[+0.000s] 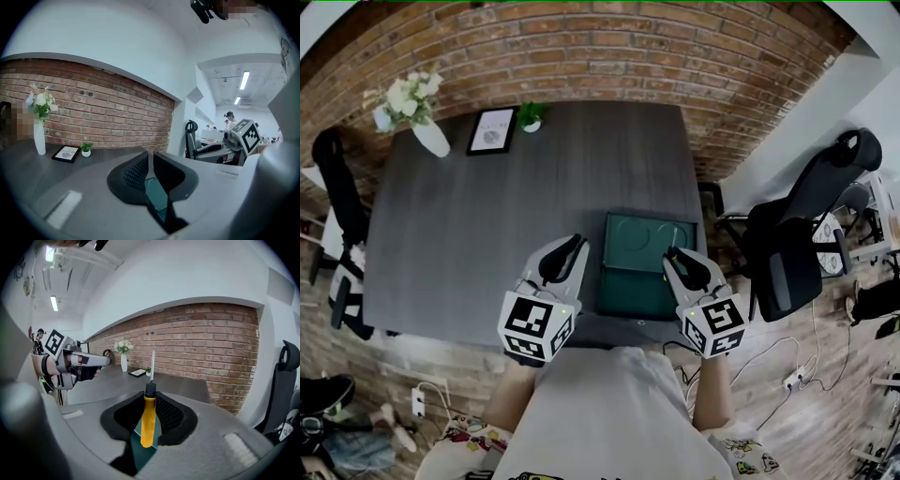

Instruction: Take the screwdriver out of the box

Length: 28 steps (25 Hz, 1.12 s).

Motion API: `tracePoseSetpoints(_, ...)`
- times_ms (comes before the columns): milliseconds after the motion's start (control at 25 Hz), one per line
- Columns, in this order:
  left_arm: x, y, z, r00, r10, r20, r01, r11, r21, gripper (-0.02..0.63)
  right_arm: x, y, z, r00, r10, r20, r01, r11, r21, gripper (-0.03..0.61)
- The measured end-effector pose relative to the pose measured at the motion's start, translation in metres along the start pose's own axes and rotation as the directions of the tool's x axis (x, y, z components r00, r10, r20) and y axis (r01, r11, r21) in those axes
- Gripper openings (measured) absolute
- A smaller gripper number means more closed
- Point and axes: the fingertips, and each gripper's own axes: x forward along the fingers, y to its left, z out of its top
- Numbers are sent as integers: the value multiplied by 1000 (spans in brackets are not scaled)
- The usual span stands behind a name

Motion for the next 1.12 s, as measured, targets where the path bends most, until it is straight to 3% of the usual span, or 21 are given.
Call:
tracePoseSetpoints(280,-3,6,-2,1000,2,-18,-2,1000,3,15,-16,-4,12,997,-21,76,18,999,50,78)
tracePoseSetpoints(600,-8,4,-7,999,-3,-33,4,1000,17,8,-38,-17,15,984,-101,146,87,991,98,78)
tracePoseSetpoints(1120,-9,-1,-13,999,-7,-42,8,1000,19,8,-44,-10,19,977,-105,185,94,993,66,78)
